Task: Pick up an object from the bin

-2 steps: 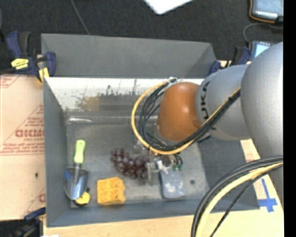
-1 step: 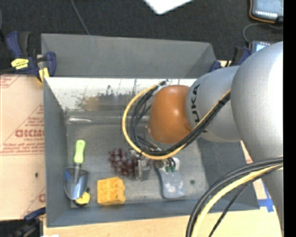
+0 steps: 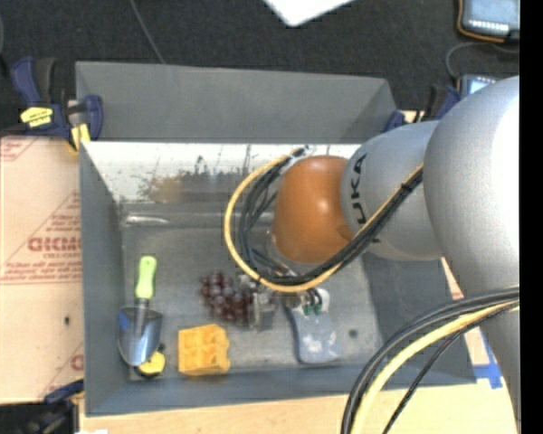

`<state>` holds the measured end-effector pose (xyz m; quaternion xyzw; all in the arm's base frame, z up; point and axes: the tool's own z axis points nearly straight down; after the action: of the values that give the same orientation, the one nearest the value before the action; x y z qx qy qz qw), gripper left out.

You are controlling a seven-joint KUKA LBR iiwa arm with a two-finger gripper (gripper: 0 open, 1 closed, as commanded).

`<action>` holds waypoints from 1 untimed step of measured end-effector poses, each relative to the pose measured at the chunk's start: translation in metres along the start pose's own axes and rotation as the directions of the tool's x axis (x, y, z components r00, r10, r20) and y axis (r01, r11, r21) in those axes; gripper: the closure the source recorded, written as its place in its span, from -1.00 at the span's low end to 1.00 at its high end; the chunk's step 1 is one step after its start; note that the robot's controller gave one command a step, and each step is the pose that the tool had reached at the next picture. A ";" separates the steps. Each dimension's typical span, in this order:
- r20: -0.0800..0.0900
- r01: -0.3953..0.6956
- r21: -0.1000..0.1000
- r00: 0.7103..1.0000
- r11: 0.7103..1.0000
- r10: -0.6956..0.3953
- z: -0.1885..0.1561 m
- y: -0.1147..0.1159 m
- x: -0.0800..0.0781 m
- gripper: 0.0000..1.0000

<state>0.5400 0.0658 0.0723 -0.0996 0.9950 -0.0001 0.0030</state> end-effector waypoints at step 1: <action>-0.002 0.000 0.000 1.000 1.000 0.000 -0.004 0.000 0.001 1.00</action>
Offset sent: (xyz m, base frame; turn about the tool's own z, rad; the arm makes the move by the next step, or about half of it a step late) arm 0.0000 0.0000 0.0028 0.0000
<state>0.5390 0.0657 0.0767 -0.0998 0.9950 -0.0001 0.0021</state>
